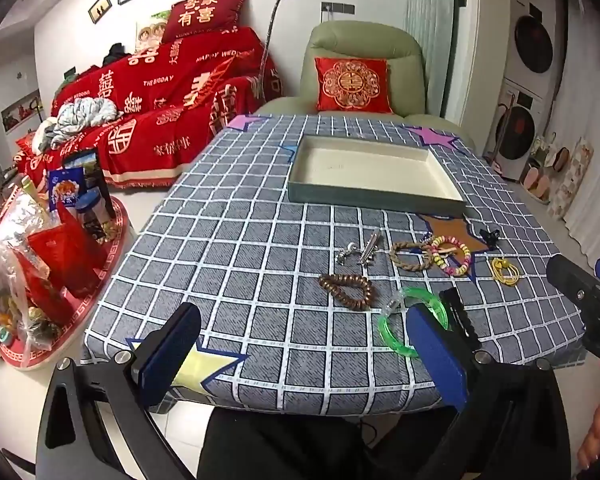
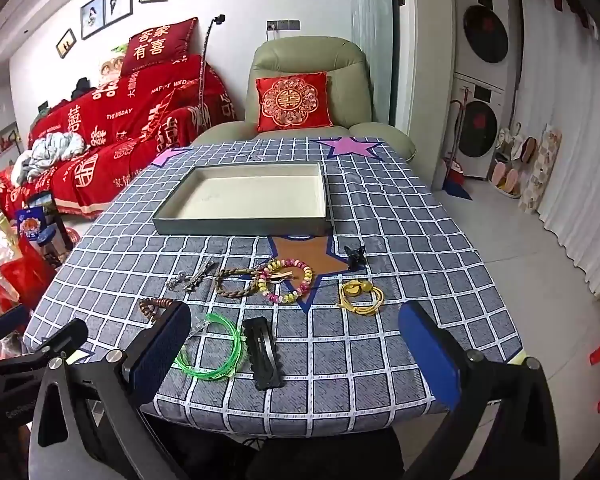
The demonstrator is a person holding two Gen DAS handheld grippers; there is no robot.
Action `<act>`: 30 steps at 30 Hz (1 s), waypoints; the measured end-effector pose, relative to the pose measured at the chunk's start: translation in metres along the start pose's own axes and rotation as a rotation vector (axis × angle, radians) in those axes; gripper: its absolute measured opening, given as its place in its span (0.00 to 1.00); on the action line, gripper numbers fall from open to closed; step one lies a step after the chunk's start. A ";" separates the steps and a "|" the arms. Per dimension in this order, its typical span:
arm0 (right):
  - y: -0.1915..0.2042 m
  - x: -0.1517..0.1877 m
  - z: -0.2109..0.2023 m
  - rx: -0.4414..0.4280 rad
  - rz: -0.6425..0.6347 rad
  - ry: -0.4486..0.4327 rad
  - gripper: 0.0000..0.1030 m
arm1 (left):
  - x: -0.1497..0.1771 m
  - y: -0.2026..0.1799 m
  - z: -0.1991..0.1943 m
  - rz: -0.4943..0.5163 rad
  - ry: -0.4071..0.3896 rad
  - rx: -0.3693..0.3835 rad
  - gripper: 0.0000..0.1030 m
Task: Organize jewelry
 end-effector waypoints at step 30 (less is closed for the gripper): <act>-0.029 0.001 0.027 0.001 0.032 0.015 1.00 | -0.004 0.003 -0.005 0.024 -0.046 -0.041 1.00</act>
Point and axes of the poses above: each gripper's, at about its wrist camera, not at the fingertips, and z roughly the way its jaws point, y to its left, x to its underside, the point moved 5 cm from there along z, roughly the way its jaws point, and after that the axes turned 9 degrees about -z, right-handed, at the moved point
